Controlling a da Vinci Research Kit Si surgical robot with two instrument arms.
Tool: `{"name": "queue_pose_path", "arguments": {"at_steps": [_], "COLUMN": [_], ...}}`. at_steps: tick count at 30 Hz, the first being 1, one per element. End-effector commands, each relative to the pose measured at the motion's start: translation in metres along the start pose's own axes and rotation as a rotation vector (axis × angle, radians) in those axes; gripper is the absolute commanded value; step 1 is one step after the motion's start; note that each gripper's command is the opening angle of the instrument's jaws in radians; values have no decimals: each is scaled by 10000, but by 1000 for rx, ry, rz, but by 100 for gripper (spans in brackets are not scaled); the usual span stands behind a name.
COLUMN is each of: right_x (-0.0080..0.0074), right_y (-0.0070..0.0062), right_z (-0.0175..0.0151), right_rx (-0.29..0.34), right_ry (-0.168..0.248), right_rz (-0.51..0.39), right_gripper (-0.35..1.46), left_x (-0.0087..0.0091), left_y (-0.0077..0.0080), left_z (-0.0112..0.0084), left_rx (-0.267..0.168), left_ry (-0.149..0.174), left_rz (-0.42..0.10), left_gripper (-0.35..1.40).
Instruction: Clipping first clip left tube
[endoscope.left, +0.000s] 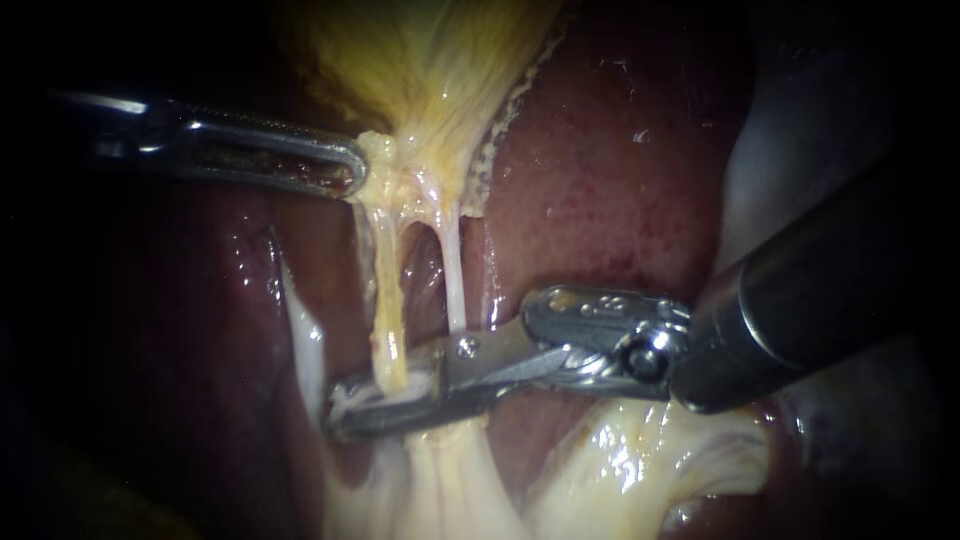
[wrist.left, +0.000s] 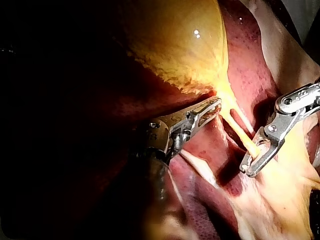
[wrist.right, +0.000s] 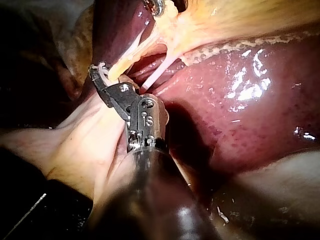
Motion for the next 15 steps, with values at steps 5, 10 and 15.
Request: {"name": "queue_pose_path", "arguments": {"at_steps": [5,10,15], "right_x": [-2,-5,-7], "right_y": [0,1,3], "right_z": [-1,0,-1], "right_rx": [-18,-18,-19], "right_ry": [-3,-5,-5], "right_rz": [14,12,11], "right_gripper": [-35,-35,-35], "left_x": [0,0,0], "left_y": [0,0,0], "left_z": [0,0,0], "left_rx": [0,0,0], "left_ry": [0,0,0], "left_rz": [0,0,0], "left_gripper": [-35,-35,-35]}}
